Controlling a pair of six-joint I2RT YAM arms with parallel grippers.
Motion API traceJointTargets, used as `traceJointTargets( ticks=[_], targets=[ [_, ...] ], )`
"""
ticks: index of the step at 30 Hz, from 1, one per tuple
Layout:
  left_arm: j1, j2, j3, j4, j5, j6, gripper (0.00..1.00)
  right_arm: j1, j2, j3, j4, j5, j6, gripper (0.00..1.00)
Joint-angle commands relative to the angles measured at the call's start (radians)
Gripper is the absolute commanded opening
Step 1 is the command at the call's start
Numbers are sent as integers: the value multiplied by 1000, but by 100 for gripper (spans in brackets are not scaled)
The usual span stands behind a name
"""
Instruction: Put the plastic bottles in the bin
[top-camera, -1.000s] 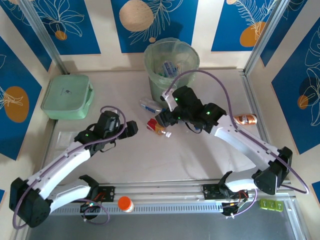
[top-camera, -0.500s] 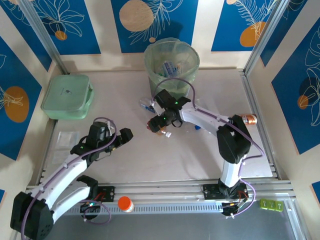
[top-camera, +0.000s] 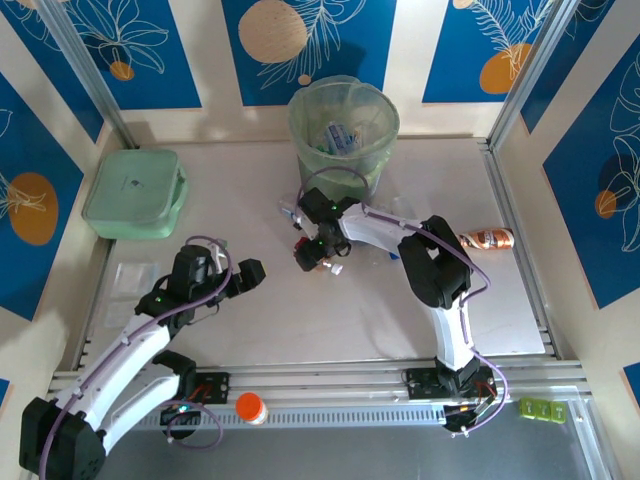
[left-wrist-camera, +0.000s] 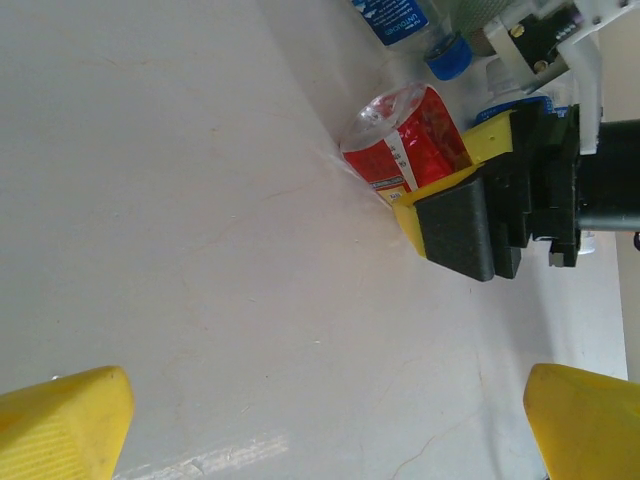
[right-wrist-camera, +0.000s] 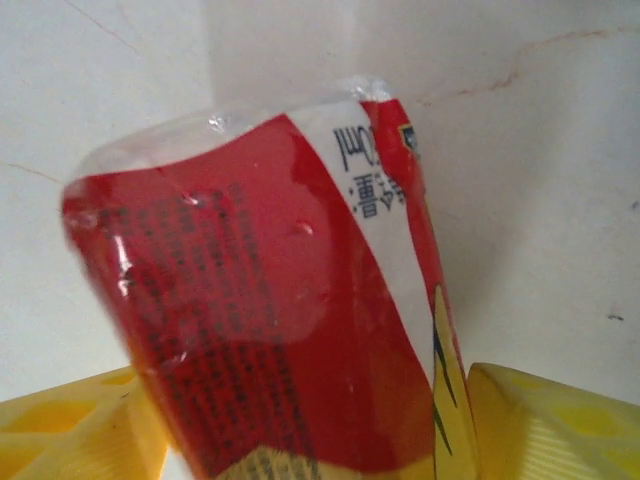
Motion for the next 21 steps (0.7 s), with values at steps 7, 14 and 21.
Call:
traceJointTargets(
  ticks=[7, 14, 21],
  targets=[
    [11, 11, 29, 6, 45, 23, 99, 25, -51, -38, 17, 33, -11, 55],
    [11, -8, 85, -27, 68, 52, 99, 41, -158, -73, 20, 24, -15, 52],
    [8, -17, 216, -59, 136, 129, 99, 68, -344, -124, 62, -13, -12, 52]
  ],
)
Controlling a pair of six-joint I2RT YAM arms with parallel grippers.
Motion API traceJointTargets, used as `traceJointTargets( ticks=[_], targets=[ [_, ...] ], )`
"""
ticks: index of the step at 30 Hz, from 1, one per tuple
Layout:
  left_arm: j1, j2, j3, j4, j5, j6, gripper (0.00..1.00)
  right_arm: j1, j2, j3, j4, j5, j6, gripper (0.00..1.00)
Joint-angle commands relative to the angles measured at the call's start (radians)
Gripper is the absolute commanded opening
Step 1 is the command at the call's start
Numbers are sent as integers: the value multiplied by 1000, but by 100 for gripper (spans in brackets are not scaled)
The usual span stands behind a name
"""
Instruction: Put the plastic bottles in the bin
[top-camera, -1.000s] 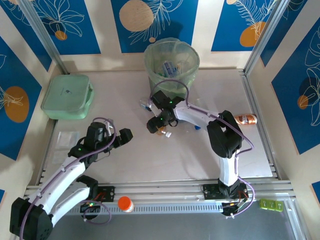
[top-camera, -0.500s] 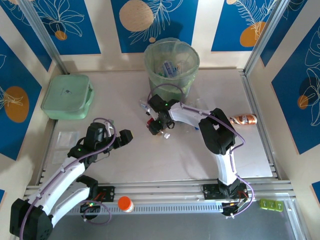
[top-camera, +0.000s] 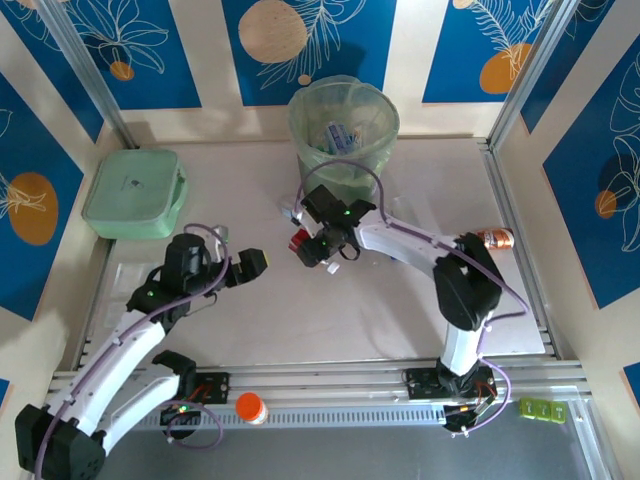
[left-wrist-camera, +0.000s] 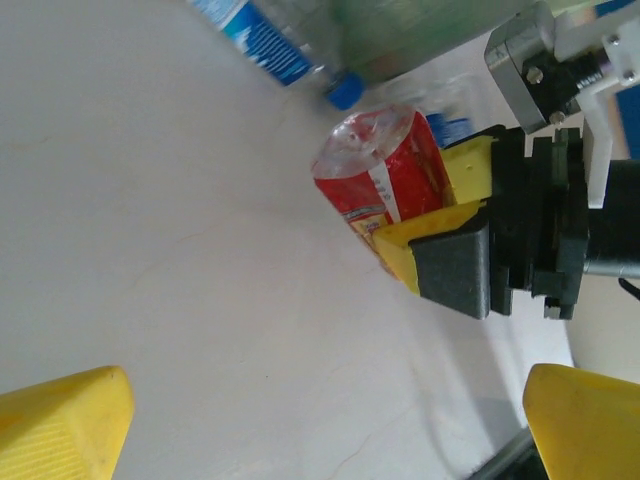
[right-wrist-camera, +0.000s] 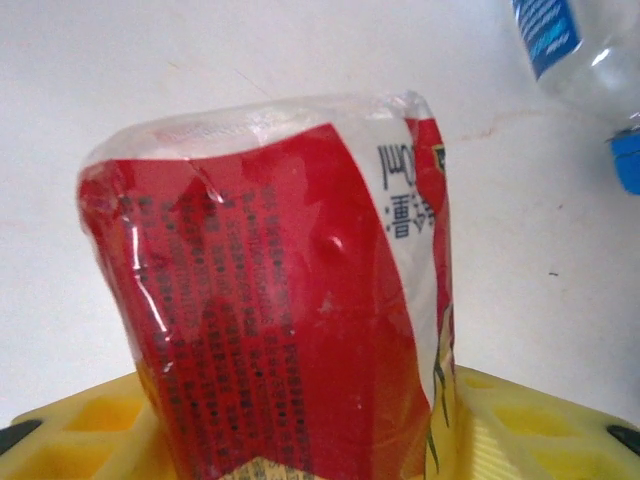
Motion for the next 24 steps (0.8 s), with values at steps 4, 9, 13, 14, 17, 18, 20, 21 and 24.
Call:
traceJointTargets(
  ticks=[4, 9, 13, 14, 17, 18, 20, 21, 24],
  targets=[
    [6, 5, 177, -38, 101, 91, 99, 14, -203, -34, 59, -83, 8, 52],
    [6, 57, 333, -64, 99, 115, 99, -17, -291, 34, 57, -145, 49, 52],
    [5, 103, 430, -68, 60, 131, 99, -87, -329, 120, 91, -229, 118, 51],
    [4, 115, 446, -62, 60, 138, 99, -114, -330, 142, 101, -252, 139, 51],
    [3, 136, 479, -58, 27, 160, 99, -223, -314, 233, 143, -343, 250, 51],
    [3, 138, 482, -54, 12, 160, 99, -255, -304, 259, 158, -359, 291, 51],
    [3, 145, 483, -29, 4, 155, 99, -324, -266, 323, 189, -394, 374, 50],
    [1, 150, 484, -18, 8, 153, 99, -346, -243, 359, 195, -401, 396, 50],
    [0, 159, 474, 12, -3, 151, 99, -389, -146, 496, 181, -349, 428, 50]
  ],
)
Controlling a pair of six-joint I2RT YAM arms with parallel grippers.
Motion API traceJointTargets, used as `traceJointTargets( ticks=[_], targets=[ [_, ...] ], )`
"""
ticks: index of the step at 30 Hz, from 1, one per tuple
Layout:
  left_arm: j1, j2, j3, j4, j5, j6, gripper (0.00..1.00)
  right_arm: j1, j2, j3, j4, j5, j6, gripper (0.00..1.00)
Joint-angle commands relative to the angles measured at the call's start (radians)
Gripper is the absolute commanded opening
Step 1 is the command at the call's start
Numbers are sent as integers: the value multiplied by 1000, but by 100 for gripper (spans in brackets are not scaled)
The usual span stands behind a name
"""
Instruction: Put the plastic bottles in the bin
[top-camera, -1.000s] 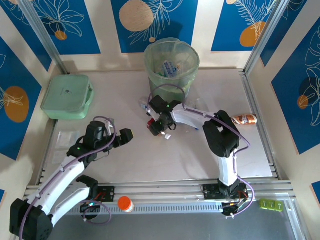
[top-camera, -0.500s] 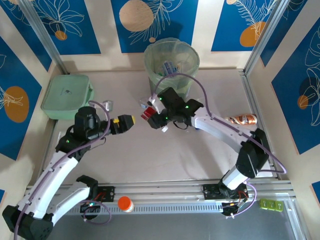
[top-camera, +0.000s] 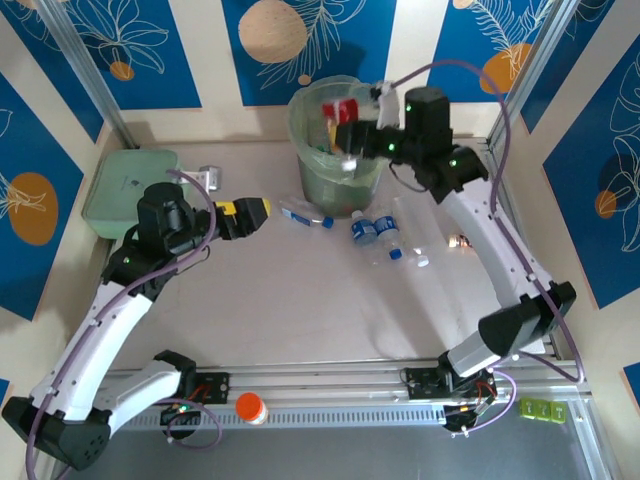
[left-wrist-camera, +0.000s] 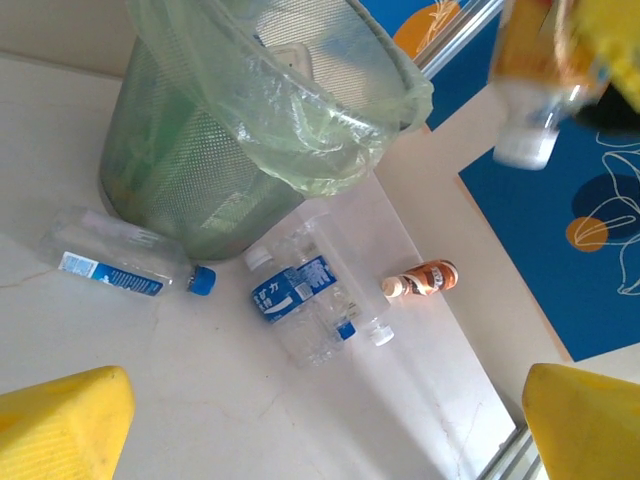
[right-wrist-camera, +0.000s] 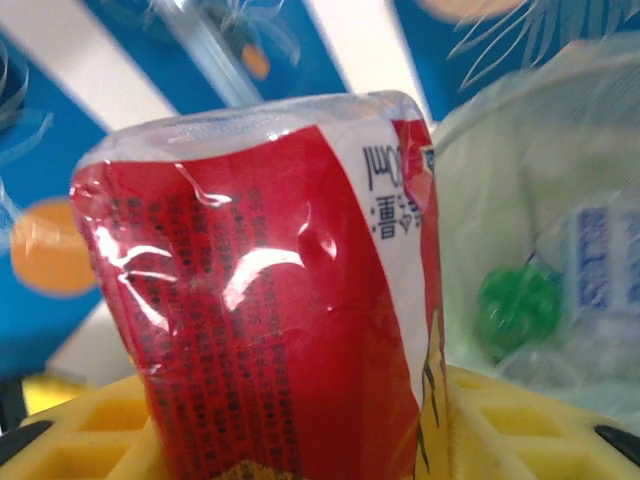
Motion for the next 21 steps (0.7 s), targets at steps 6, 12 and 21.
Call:
traceJointTargets(
  ticks=[6, 12, 21],
  targets=[
    [-4, 7, -31, 87, -68, 53, 99, -88, 373, 483, -139, -34, 157, 49],
    [-14, 9, -91, 117, -89, 88, 99, -88, 636, 840, -303, -7, 173, 49],
    [-24, 8, -143, 143, -114, 100, 100, -63, 767, 837, -387, 101, 180, 50]
  ],
)
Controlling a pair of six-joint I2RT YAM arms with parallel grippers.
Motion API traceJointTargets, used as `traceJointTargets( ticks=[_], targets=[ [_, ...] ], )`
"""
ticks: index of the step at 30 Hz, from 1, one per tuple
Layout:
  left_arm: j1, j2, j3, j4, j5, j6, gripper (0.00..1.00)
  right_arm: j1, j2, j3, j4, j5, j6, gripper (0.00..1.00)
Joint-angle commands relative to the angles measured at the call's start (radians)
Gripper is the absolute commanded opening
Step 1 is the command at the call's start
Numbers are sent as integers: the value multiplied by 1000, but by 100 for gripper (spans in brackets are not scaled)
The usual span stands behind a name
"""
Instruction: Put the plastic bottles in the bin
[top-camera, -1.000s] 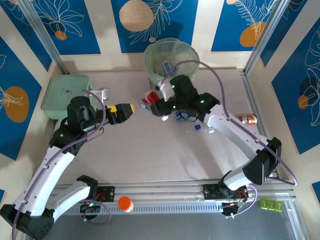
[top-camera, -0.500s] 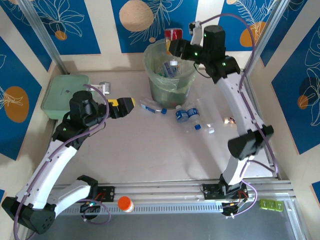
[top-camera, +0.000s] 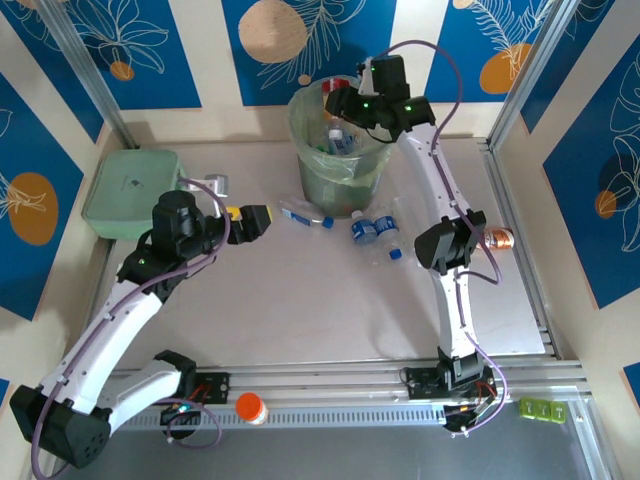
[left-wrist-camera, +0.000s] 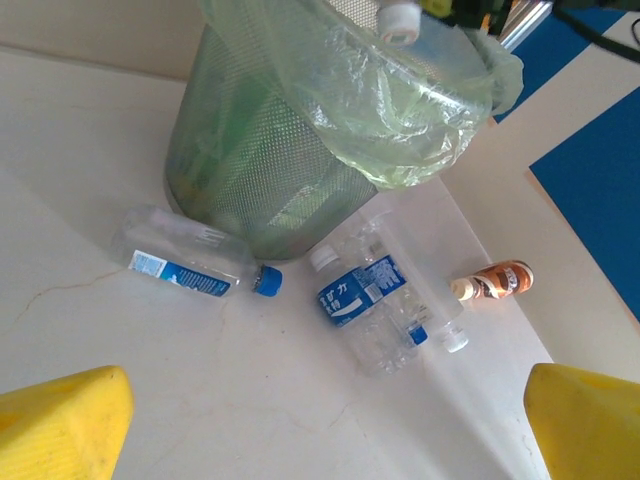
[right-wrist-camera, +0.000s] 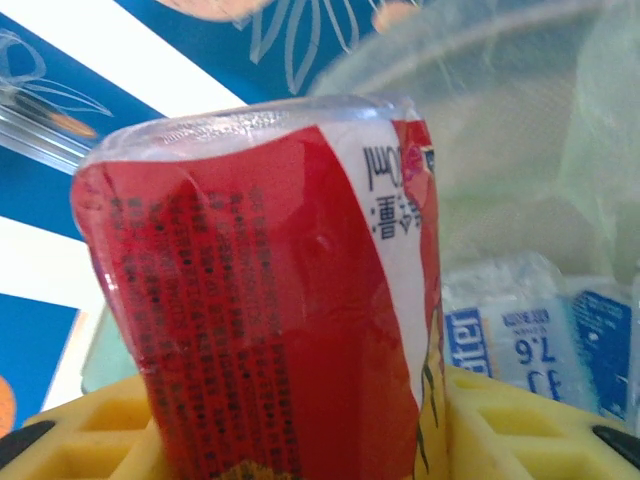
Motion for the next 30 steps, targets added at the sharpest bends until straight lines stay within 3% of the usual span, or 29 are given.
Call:
traceJointTargets(
  ticks=[1, 9, 15, 19, 22, 30],
  targets=[
    [-9, -2, -15, 36, -19, 27, 100, 15, 22, -13, -62, 56, -8, 50],
    [-23, -9, -19, 39, -21, 27, 99, 25, 96, -5, -108, 81, -73, 53],
    [-23, -16, -20, 39, -28, 29, 99, 25, 123, 32, -138, 74, -86, 68],
    [-23, -14, -19, 38, -32, 32, 99, 23, 90, 41, -139, 90, -99, 80],
    [-23, -14, -18, 38, -36, 32, 99, 20, 51, 45, -131, 94, -108, 83],
    [-23, -17, -15, 33, -57, 32, 99, 22, -81, 64, -122, 111, -142, 83]
  ],
)
